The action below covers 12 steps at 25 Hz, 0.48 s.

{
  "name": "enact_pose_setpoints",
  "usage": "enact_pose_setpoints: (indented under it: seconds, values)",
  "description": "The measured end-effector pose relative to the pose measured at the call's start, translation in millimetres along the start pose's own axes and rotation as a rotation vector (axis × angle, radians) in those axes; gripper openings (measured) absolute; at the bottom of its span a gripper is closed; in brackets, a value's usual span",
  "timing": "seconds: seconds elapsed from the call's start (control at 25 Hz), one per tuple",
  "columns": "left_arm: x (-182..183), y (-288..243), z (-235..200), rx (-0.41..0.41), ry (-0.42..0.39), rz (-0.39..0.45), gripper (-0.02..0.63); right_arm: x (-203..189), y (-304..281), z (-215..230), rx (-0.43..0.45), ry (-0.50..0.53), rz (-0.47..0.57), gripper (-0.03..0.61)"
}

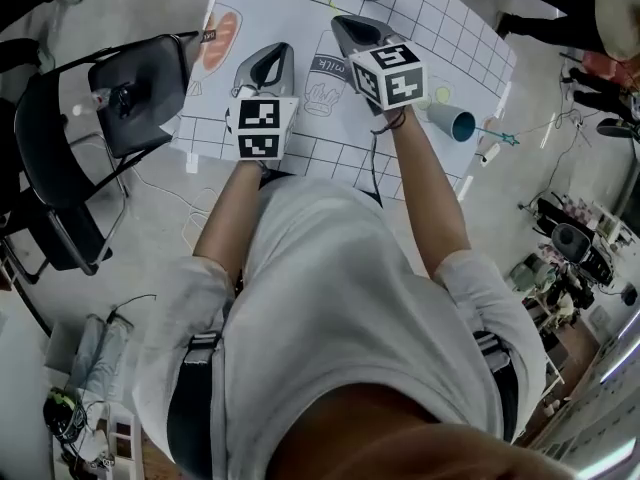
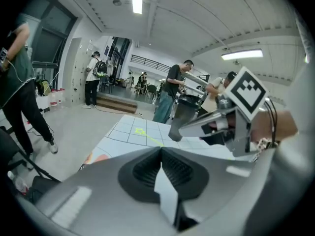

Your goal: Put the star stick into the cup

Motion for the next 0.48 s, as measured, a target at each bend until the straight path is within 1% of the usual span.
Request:
enact_pose_setpoints:
  seconds: [0.12,0.24,0.36,0.48]
  values:
    - [-8.5,-3.2,-9.1,-0.002,0.011,-0.019,0.003,5.2,-28.1,6.3,0.021,0.060,-0.129,0.000]
    - [-12.7,-8.7,-16.8,-0.001,0.015,-0.028,0.003,4.6,-52.2,14.5,0.020,0.095,-0.238,0.000]
    - [-15.2,-14.6,-23.4,0.003,0.023,-0.033,0.003,-0.4,-70.6,19.5,0.011,0.134,-0.302,0.000]
    - [-19.6,-19.8,-30.1,0.005,0.044,-0.045,0.003,-5.5,-86.3,23.5,-0.002,0.163,-0.335,0.000]
Point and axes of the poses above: the fingertips, and each gripper's own axes: y backward along the fingers, z to its right, x out of its top, the point moved 4 cm from there along y, backward along the fingers, and after that the axes turned 4 degrees about z, right-handed, at the moved point
